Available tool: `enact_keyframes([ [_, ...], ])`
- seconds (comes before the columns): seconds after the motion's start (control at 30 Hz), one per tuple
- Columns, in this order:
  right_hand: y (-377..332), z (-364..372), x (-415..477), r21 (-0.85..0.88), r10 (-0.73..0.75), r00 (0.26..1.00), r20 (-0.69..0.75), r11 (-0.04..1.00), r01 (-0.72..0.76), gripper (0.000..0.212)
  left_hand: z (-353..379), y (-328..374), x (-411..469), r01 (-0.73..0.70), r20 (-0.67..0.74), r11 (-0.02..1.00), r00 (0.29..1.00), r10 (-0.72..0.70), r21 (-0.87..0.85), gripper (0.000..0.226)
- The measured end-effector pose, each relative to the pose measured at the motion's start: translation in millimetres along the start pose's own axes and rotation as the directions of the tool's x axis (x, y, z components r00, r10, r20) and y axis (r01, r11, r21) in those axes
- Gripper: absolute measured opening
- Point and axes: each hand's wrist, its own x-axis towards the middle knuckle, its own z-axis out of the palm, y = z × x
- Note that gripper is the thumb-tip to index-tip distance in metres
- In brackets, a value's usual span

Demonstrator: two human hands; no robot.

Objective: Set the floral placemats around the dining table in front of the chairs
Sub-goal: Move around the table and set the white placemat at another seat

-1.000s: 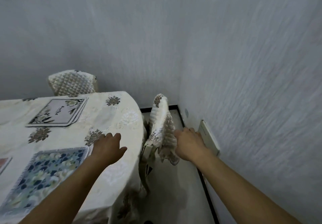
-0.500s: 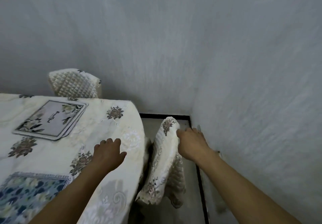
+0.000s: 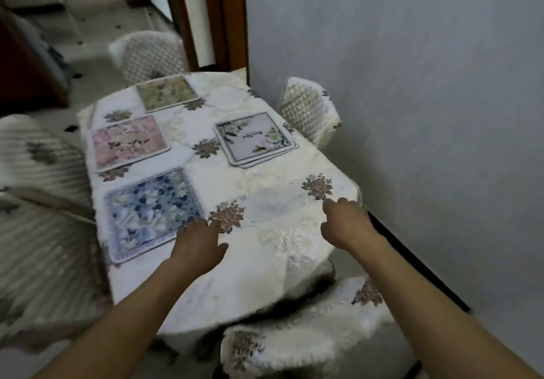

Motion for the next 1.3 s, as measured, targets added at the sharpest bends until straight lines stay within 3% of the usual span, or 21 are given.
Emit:
enact_keyframes([
  [0.17,-41,2,27,0.026,-0.191,0.982,0.008,0.981,0.191,0.030,4,-13,-13,0.138,-0.003,0.990,0.990,-0.139,-0.025,0.045],
  [0.3,-42,16,35,0.038,-0.222,0.975,0.022,0.975,0.221,0.027,12,-11,3,0.159,-0.008,0.986,0.987,-0.159,-0.057,0.042],
  [0.57,20,24,76,-0.003,-0.195,0.975,0.106,0.980,0.197,0.033,21,39,30,0.212,-0.032,0.974,0.976,-0.215,-0.079,0.043],
  [0.73,62,14,125,0.004,-0.323,0.945,0.049,0.946,0.323,0.033,11,83,36,0.355,-0.090,0.929,0.927,-0.364,-0.107,0.038],
  [0.97,107,5,158,-0.048,-0.486,0.870,0.083,0.870,0.490,0.038,4,160,35,0.467,-0.116,0.870,0.866,-0.486,-0.160,0.038],
  [1.3,138,10,163,-0.059,-0.511,0.855,0.090,0.854,0.517,0.041,13,205,51,0.461,-0.054,0.872,0.879,-0.474,-0.163,0.042],
])
